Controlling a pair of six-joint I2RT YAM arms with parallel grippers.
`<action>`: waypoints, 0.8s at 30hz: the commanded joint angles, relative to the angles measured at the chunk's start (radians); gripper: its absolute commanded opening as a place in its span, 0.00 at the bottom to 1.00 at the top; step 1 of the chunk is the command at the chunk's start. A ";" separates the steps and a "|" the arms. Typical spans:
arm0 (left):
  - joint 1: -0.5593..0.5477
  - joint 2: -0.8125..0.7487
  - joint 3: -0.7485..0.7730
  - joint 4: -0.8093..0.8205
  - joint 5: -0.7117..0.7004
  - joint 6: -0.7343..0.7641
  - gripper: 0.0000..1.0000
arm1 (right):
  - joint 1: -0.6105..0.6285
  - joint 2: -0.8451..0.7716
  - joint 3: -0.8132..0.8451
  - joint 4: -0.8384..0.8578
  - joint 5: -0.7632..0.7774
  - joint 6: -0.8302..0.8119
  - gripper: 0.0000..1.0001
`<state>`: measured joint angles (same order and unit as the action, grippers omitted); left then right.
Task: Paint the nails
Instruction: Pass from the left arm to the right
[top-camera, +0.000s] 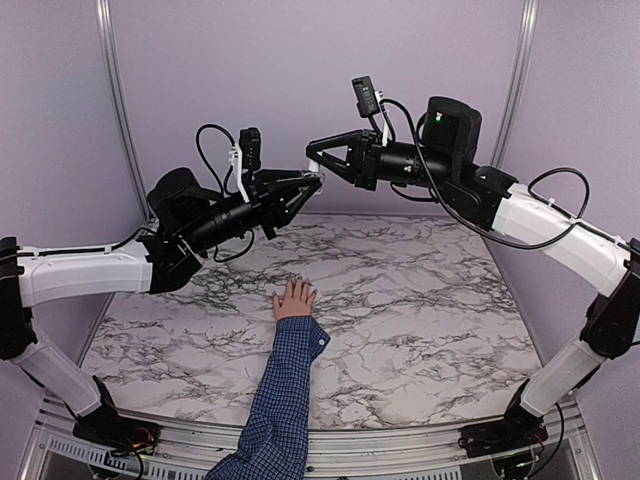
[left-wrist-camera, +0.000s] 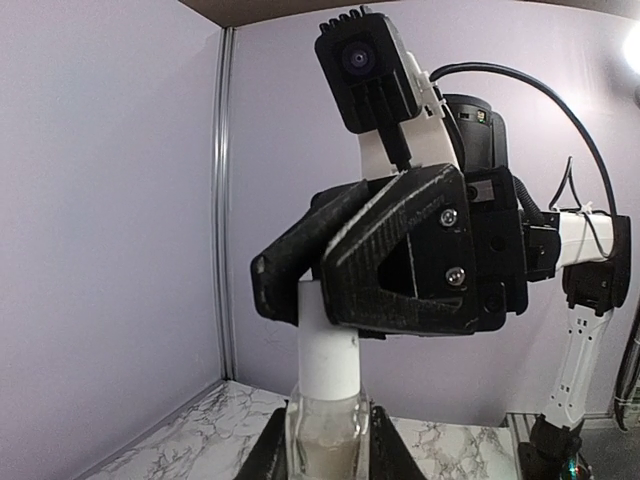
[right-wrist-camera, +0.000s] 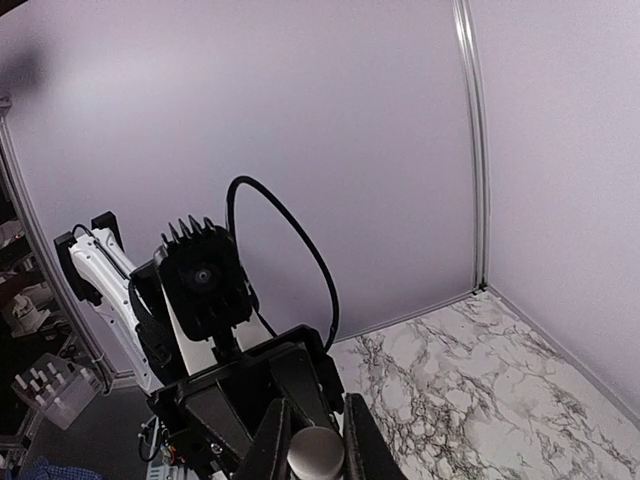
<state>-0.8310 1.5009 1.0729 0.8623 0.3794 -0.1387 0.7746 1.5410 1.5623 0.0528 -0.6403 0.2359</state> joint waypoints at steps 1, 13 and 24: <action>-0.003 -0.024 0.004 -0.030 -0.272 0.150 0.00 | 0.017 0.009 0.061 -0.087 0.033 0.033 0.00; -0.076 -0.009 0.031 -0.138 -0.511 0.367 0.00 | 0.032 0.029 0.089 -0.130 0.107 0.033 0.00; -0.061 -0.043 -0.014 -0.123 -0.405 0.291 0.00 | 0.028 0.014 0.071 -0.100 0.112 0.044 0.00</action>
<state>-0.9173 1.4948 1.0760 0.7467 -0.0074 0.1646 0.7761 1.5719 1.6039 -0.0605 -0.4961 0.2379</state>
